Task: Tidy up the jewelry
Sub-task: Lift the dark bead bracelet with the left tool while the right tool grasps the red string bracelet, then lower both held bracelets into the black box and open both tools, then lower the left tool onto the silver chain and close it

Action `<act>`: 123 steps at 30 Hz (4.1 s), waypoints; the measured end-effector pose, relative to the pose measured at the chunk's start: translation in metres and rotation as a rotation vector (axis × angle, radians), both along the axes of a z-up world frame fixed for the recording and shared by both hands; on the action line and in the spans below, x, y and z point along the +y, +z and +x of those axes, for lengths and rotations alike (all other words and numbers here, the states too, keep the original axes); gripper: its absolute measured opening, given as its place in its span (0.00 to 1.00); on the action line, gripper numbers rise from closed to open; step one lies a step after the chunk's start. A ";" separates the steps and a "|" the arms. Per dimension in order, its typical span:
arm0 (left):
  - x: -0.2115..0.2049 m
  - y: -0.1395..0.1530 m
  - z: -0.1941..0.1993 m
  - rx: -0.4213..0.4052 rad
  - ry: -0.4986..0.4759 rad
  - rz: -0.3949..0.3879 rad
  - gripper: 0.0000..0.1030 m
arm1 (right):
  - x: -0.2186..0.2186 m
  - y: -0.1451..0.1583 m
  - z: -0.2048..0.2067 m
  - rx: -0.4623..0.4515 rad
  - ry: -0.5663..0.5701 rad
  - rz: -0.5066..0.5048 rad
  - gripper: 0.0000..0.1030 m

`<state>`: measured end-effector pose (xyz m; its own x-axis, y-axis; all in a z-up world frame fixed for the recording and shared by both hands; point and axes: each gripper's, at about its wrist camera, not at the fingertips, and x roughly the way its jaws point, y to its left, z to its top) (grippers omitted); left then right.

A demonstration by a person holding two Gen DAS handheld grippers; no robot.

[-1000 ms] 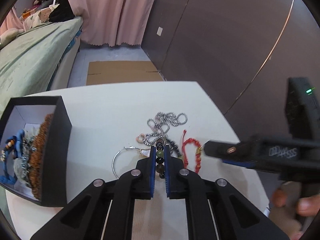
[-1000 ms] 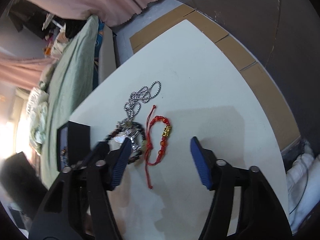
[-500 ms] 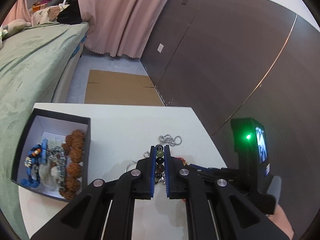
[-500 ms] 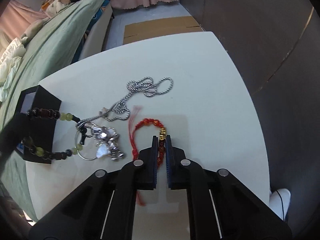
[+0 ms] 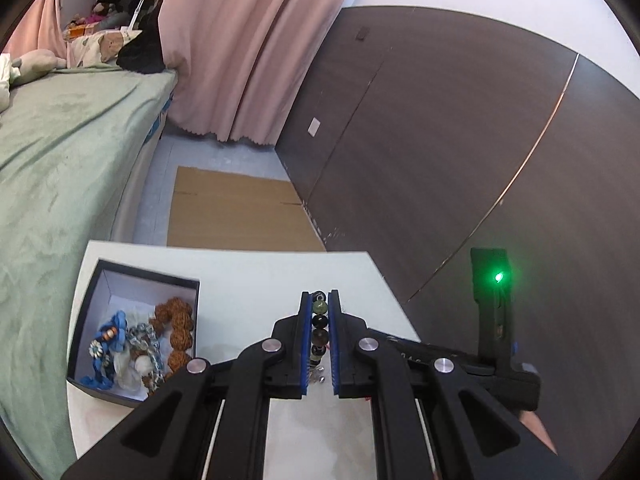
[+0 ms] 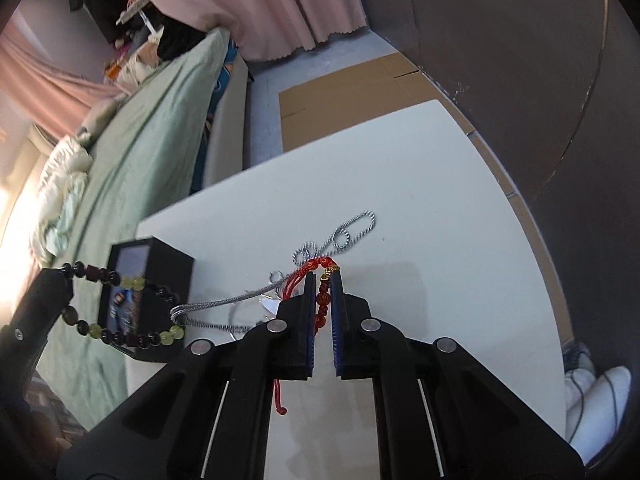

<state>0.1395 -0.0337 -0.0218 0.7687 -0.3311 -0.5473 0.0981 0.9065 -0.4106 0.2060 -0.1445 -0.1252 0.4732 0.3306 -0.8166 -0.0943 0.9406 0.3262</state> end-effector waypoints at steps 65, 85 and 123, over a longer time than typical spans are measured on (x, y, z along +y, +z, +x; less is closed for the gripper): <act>0.114 0.006 -0.020 0.022 0.275 -0.081 0.17 | 0.097 0.041 -0.027 -0.135 0.251 0.423 0.08; 0.163 -0.010 -0.042 0.049 0.401 -0.109 0.91 | 0.133 0.017 -0.028 -0.090 0.266 0.368 0.50; 0.018 -0.070 -0.057 0.174 0.197 0.162 0.81 | -0.023 0.014 -0.079 -0.007 -0.032 0.318 0.77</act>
